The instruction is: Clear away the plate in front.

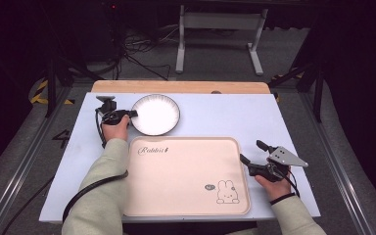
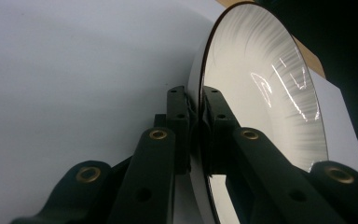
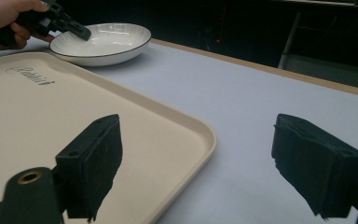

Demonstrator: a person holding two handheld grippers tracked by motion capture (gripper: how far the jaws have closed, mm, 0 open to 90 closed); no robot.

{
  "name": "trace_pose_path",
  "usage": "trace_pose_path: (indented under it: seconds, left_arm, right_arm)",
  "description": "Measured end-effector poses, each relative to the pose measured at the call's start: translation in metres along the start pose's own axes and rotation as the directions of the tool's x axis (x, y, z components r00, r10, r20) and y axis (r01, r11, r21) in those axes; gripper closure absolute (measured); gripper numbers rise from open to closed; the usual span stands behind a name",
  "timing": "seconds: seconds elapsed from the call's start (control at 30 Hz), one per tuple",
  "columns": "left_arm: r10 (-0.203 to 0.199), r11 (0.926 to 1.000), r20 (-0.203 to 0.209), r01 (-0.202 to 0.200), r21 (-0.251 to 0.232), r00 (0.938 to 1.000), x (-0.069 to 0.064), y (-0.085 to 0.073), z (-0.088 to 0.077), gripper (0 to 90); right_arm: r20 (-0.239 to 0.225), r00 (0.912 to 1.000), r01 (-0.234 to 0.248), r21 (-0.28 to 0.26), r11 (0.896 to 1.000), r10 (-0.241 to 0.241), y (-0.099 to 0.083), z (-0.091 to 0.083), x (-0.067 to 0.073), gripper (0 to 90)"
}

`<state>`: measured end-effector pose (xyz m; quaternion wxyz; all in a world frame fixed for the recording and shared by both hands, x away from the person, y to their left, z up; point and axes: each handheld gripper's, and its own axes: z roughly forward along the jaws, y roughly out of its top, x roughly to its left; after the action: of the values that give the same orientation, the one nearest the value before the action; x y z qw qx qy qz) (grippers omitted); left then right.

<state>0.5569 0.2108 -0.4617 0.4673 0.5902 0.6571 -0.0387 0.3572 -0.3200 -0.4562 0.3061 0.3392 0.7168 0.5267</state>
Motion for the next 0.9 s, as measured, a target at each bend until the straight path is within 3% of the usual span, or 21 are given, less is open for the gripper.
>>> trace_pose_path:
  seconds: [0.17,0.27,0.67,0.9]
  left_arm:
    - [-0.032,0.9994,0.003,0.032,-0.011,0.9995,-0.001,0.002,-0.001,83.7]
    - [-0.027,0.9996,0.004,0.027,-0.01,0.9996,-0.003,0.003,-0.003,83.3]
    - [0.073,0.9971,0.002,-0.073,-0.018,0.9973,-0.029,0.01,-0.023,82.6]
    - [0.085,0.9963,0.035,-0.085,-0.016,0.9957,-0.036,0.01,-0.034,82.3]
  right_arm:
    - [0.002,1.0,0.001,0.001,1.0,-0.001,0.0,0.0,0.0,16.8]
    - [0.001,1.0,-0.003,0.001,1.0,0.003,0.0,0.0,0.0,16.8]
    - [0.0,1.0,-0.001,0.0,1.0,0.001,0.0,0.0,0.0,16.8]
    - [0.001,1.0,0.001,0.0,1.0,-0.001,0.0,0.0,0.0,16.8]
